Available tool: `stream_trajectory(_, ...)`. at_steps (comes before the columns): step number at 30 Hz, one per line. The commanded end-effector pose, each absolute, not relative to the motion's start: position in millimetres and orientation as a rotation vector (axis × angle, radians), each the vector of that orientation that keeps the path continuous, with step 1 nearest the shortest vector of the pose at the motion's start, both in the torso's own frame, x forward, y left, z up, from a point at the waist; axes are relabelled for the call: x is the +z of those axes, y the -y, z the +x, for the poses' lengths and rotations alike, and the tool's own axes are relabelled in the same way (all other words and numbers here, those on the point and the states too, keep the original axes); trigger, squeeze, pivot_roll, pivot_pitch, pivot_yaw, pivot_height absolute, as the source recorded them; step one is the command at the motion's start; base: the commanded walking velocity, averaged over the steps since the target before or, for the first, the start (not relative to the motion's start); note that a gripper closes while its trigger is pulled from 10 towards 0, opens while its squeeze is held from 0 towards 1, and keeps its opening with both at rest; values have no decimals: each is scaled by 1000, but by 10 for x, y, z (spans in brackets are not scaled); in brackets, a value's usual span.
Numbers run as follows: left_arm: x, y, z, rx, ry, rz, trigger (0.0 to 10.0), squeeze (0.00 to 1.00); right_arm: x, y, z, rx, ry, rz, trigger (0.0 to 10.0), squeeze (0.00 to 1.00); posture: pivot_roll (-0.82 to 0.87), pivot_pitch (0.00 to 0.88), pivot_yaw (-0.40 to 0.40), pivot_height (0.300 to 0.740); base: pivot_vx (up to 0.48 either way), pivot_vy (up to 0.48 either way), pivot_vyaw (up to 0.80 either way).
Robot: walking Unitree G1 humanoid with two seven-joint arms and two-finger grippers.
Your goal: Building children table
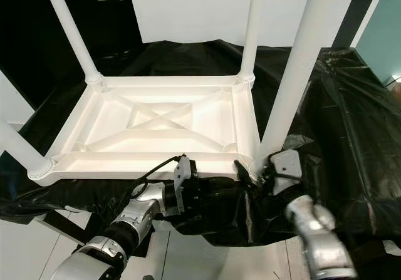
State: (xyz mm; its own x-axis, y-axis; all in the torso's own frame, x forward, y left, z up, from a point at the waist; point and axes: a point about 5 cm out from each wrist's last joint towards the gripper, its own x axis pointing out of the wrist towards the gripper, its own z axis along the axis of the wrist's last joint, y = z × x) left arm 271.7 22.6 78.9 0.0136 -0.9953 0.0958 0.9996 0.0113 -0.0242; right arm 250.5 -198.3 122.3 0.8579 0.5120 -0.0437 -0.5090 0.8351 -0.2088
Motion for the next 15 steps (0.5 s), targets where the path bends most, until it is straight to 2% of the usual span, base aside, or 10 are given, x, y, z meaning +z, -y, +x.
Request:
stream_trajectory(1,795,-216,2704,-1593,59,-80,10000,0,1234,2010,2504,632,-27,-221,10000,0,-139,0,45,740,0,0,0)
stream_trajectory(5,793,-225,2704,-1592,58,-78,10000,0,1203,2037,2483,688,-63,-248,10000,0,-134,0,44,740,0,0,0)
stream_trajectory(6,791,-234,2705,-1590,57,-77,10000,0,1185,2048,2470,715,-77,-258,4196,0,-129,0,44,740,0,0,0)
stream_trajectory(7,790,-240,2706,-1589,57,-76,10000,0,1175,2054,2462,730,-85,-264,4196,0,-129,0,44,740,0,0,0)
stream_trajectory(8,788,-246,2706,-1588,56,-75,10000,0,1171,2065,2458,753,-94,-260,0,0,-127,0,42,740,0,0,0)
stream_trajectory(15,784,-255,2707,-1585,54,-73,10000,0,1181,2103,2464,792,-110,-264,0,0,-124,0,41,740,0,0,0)
